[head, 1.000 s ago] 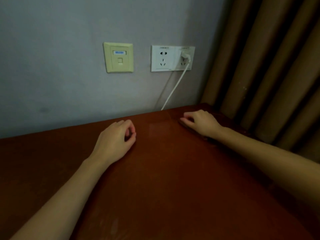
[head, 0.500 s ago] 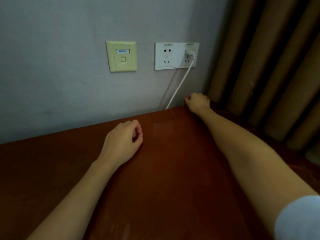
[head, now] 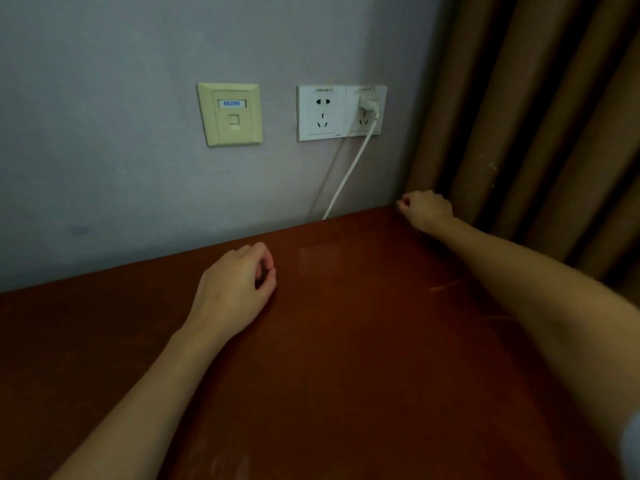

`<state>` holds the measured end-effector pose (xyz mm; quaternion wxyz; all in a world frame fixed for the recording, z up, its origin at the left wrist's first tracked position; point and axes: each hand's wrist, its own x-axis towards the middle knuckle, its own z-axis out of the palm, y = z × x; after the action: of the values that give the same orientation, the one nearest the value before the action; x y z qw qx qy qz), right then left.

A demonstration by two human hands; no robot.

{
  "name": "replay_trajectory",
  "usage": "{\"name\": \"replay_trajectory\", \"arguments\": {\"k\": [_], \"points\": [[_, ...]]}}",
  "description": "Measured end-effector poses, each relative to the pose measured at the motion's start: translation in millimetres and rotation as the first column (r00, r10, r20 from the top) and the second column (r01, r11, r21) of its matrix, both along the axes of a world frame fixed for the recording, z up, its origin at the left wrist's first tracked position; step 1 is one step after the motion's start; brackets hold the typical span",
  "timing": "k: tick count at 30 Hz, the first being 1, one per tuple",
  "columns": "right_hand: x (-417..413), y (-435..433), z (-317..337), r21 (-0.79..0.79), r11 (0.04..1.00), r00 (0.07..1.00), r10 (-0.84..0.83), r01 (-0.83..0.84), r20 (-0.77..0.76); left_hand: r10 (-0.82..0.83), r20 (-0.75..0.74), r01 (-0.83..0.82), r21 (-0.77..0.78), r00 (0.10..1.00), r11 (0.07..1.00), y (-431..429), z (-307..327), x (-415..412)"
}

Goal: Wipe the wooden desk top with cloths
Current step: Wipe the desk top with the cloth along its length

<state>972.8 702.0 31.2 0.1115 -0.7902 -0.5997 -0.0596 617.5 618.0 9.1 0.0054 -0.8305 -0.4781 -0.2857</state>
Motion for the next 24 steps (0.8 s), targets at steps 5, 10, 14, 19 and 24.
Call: {"name": "replay_trajectory", "arguments": {"k": [5, 10, 14, 19, 24], "points": [[-36, 41, -2, 0.031, 0.989, 0.989, -0.144, 0.144, -0.019, -0.007, 0.015, 0.008, -0.011, 1.0, 1.0, -1, 1, 0], [-77, 32, 1, 0.01, 0.976, 0.976, 0.219, -0.219, 0.004, -0.012, 0.029, 0.012, -0.019, 1.0, 1.0, -1, 0, -1], [-50, -10, -1, -0.015, 0.929, 0.929, 0.37, -0.37, 0.001, -0.013, 0.022, 0.014, -0.018, 1.0, 1.0, 0, 0, -1], [17, -28, 2, -0.027, 0.999, 0.999, 0.036, -0.036, -0.027, -0.003, 0.019, 0.004, -0.013, 1.0, 1.0, -2, 0, 0], [15, 15, -5, 0.02, 0.937, 0.928, -0.341, 0.348, -0.151, 0.011, 0.007, -0.011, 0.001, 1.0, 1.0, 0, -1, 1]]}}
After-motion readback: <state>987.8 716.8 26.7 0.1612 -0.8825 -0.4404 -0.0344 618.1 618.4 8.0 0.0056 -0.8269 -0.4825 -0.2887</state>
